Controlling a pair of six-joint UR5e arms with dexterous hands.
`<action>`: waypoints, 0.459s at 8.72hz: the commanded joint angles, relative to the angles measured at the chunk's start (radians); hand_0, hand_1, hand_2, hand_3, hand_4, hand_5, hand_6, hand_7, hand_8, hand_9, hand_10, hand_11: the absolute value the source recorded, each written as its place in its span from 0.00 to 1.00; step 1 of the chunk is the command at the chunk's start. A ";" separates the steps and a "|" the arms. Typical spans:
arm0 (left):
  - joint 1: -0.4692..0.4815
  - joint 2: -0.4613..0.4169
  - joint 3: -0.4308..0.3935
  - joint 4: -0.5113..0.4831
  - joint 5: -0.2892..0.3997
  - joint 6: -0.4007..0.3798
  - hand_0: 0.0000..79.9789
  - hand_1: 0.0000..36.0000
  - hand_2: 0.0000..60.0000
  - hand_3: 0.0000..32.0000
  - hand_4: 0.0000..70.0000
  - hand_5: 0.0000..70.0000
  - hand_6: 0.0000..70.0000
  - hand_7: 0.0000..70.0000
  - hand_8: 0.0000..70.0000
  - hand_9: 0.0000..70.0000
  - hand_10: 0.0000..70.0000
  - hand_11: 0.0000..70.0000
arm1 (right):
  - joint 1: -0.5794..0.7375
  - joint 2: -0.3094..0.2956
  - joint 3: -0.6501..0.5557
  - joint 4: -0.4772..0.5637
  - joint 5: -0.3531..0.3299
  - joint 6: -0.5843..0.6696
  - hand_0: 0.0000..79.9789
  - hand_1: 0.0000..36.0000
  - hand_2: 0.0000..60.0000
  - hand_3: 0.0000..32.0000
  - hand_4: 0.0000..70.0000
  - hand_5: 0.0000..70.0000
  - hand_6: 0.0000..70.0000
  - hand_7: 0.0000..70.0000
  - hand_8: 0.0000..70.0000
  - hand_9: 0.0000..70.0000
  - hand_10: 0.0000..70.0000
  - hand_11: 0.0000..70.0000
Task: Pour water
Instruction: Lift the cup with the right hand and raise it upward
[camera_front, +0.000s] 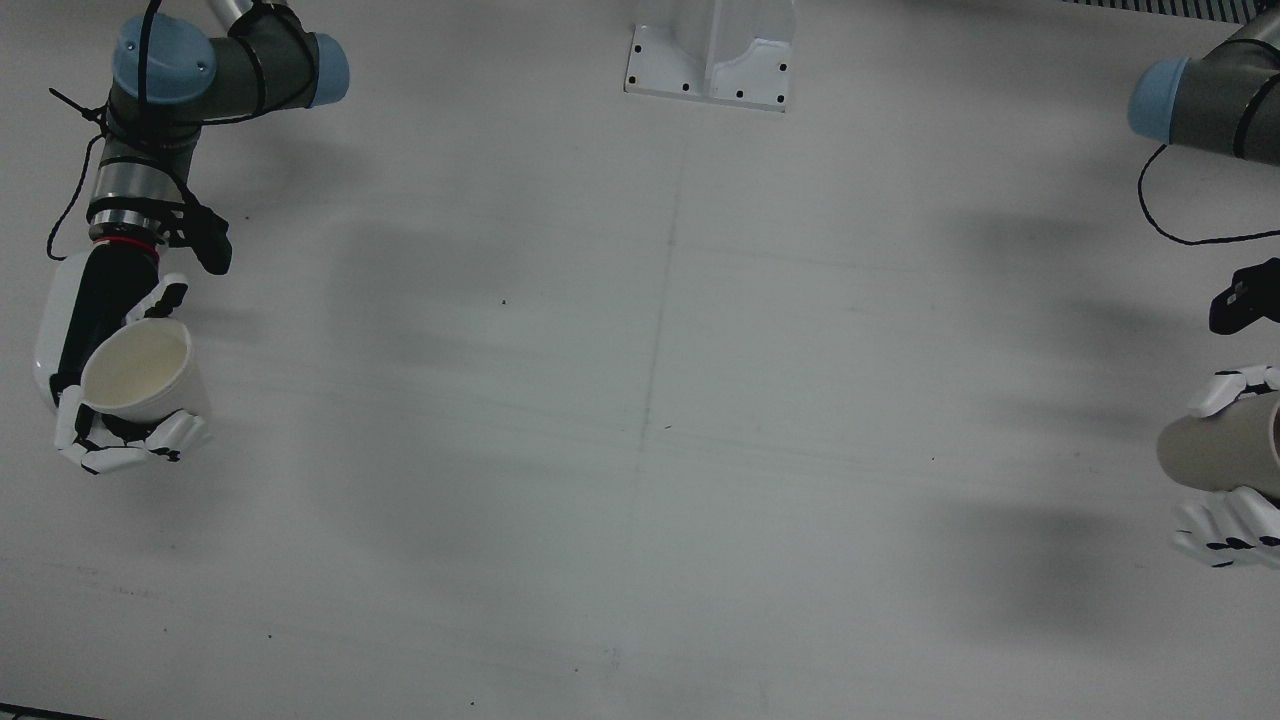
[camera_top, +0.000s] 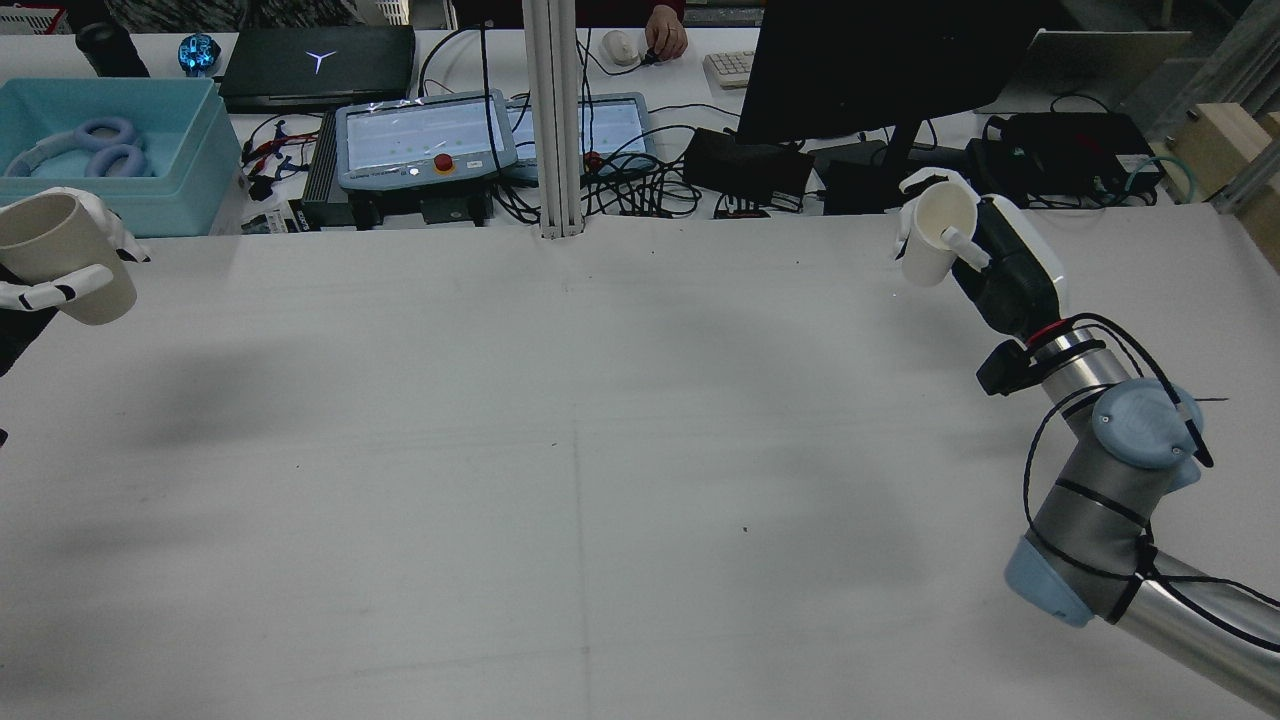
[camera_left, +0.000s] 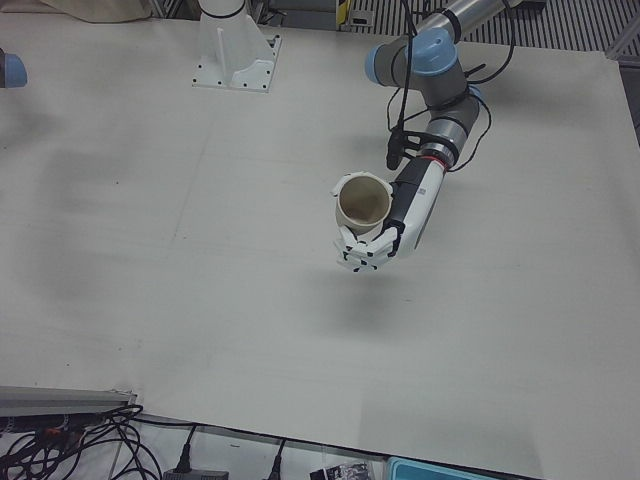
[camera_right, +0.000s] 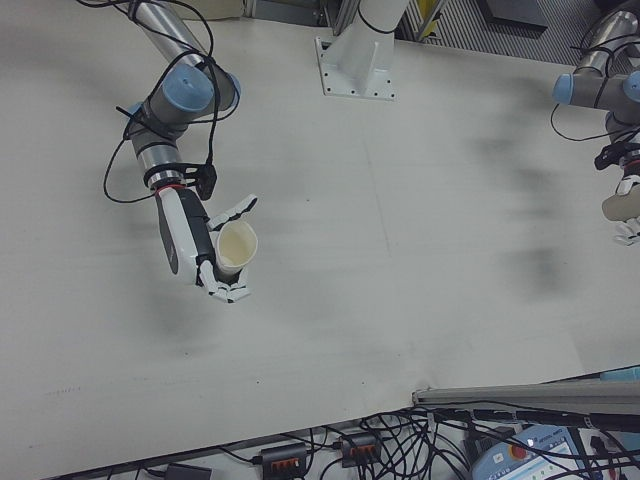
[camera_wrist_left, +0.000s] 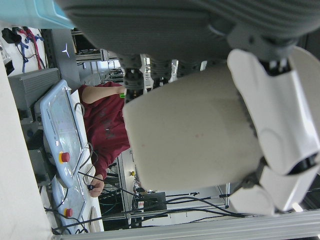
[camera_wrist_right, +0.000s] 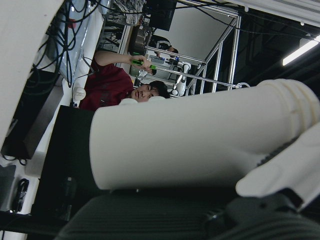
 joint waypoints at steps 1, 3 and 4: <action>0.011 -0.021 -0.022 0.008 0.067 0.005 0.59 0.63 1.00 0.00 0.53 0.99 0.63 0.85 0.63 0.63 0.36 0.53 | 0.096 0.044 0.079 -0.049 -0.005 -0.036 0.38 0.00 0.05 0.00 0.03 0.73 0.66 1.00 0.65 0.71 0.53 0.74; 0.070 -0.166 -0.019 0.118 0.095 0.006 0.59 0.62 1.00 0.00 0.53 0.98 0.64 0.85 0.64 0.63 0.37 0.54 | 0.110 0.158 0.079 -0.109 0.001 -0.069 0.42 0.00 0.05 0.00 0.05 0.75 0.67 1.00 0.63 0.69 0.55 0.77; 0.128 -0.256 -0.005 0.179 0.093 0.008 0.59 0.60 1.00 0.00 0.53 0.96 0.63 0.84 0.64 0.63 0.37 0.54 | 0.116 0.189 0.079 -0.117 0.004 -0.083 0.42 0.00 0.05 0.00 0.05 0.76 0.67 1.00 0.63 0.69 0.55 0.76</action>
